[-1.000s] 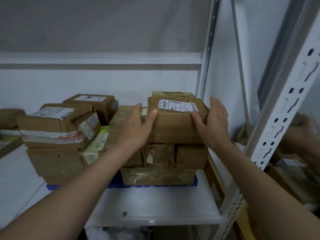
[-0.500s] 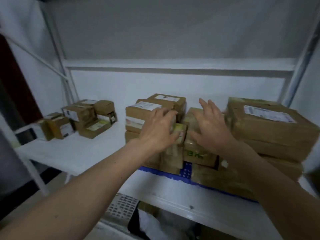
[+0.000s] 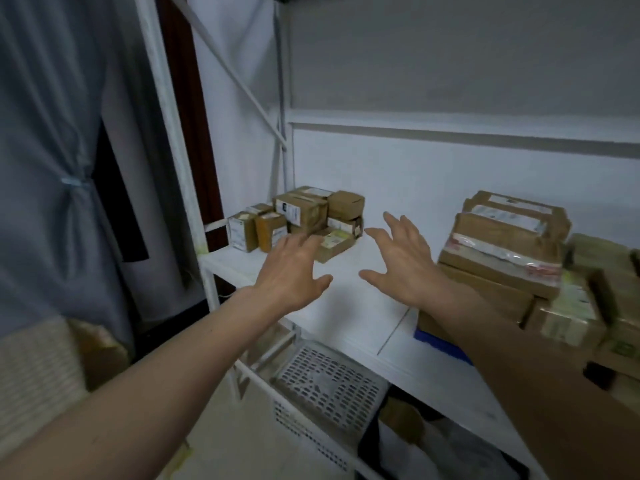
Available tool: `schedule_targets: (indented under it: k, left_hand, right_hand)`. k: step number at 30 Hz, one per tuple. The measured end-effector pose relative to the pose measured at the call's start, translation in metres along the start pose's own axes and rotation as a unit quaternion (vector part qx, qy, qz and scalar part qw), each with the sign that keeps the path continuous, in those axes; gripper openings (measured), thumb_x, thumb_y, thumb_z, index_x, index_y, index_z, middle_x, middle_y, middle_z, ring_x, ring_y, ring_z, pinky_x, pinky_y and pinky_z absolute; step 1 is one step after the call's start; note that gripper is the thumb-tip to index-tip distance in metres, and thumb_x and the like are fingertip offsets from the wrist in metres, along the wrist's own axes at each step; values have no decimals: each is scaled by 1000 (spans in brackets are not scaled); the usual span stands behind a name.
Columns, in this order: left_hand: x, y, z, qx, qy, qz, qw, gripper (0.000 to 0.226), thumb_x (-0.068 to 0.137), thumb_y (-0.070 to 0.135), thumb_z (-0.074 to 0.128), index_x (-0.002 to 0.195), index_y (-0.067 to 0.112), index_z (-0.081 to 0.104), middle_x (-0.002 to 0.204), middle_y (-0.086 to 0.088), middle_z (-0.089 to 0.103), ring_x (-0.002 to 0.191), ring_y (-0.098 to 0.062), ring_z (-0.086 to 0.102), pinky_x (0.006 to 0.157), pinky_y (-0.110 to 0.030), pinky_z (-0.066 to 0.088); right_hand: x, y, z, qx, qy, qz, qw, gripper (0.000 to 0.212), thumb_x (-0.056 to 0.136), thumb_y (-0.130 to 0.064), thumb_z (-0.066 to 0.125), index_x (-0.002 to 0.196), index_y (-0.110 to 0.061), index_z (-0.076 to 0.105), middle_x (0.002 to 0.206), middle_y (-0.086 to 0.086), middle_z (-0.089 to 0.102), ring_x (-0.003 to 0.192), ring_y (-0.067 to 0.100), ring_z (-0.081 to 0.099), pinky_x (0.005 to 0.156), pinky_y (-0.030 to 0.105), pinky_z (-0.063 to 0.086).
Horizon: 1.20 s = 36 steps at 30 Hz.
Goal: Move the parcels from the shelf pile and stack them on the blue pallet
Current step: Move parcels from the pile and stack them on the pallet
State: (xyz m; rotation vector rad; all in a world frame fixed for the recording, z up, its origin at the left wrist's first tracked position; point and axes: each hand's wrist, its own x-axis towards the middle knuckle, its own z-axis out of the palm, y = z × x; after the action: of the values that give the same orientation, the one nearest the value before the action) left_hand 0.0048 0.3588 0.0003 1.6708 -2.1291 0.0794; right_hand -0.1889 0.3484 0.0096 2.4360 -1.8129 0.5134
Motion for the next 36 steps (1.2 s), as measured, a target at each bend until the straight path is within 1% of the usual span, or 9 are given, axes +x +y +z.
schedule_targets:
  k: [4,8,16,21,27,30,32,34,36]
  left_hand:
    - [-10,-69,-4,-2,-9,-41,999,77,86,48,62,148,21,26,151,-6,32,139,-25,24,112,-37,26]
    - [-9,-119,-1,-8,-30,-64,997,80,85,49,62,149,22,22,152,-6,31,140,-26,22,112,-39,26]
    - [19,-188,26,-35,-42,-94,994,82,83,49,64,149,24,22,151,-5,33,138,-25,26,109,-39,30]
    - [60,-225,47,-30,-48,-105,993,85,81,49,66,148,25,20,150,-4,34,138,-26,27,108,-41,32]
    - [157,-256,66,-25,-65,-79,994,79,83,47,66,146,21,25,147,-6,36,135,-26,29,106,-37,32]
    - [210,-267,77,-37,-70,-71,994,75,82,44,67,142,23,28,144,-6,40,130,-29,35,103,-40,36]
    - [239,-277,88,-50,-68,-65,994,75,79,42,69,141,26,29,143,-4,41,129,-29,37,103,-43,38]
    - [262,-290,100,-68,-79,-70,992,79,77,41,72,142,29,28,145,-1,39,131,-29,36,105,-46,37]
    - [283,-305,112,-74,-99,-87,988,81,77,41,73,142,28,28,146,-2,39,132,-30,35,105,-45,35]
  right_hand:
    - [27,-50,40,28,-14,-3,1000,76,87,-48,58,148,-21,20,159,7,-4,145,30,-8,117,51,9]
    - [53,-87,70,30,-25,-5,999,76,85,-48,62,145,-20,26,159,9,2,145,31,-2,115,53,14]
    - [118,-117,114,19,-44,2,999,78,83,-49,63,146,-20,26,158,10,7,145,33,4,115,52,17]
    - [174,-117,143,27,-42,3,999,77,82,-49,64,145,-21,29,158,9,10,145,34,5,115,50,18]
    - [263,-91,174,40,-47,33,998,76,82,-49,63,143,-20,28,157,7,10,145,33,5,114,53,19]
    - [307,-70,190,48,-62,54,995,80,83,-45,63,146,-16,23,156,8,9,144,32,4,115,53,18]
    - [335,-57,201,70,-62,65,994,78,83,-43,63,145,-17,23,155,7,11,144,33,5,115,53,17]
    - [360,-49,213,84,-75,82,990,78,83,-42,63,146,-20,22,156,6,9,145,33,3,116,54,15]
    - [379,-44,227,95,-100,104,985,80,84,-42,63,147,-21,19,158,6,6,145,34,-1,117,55,11]
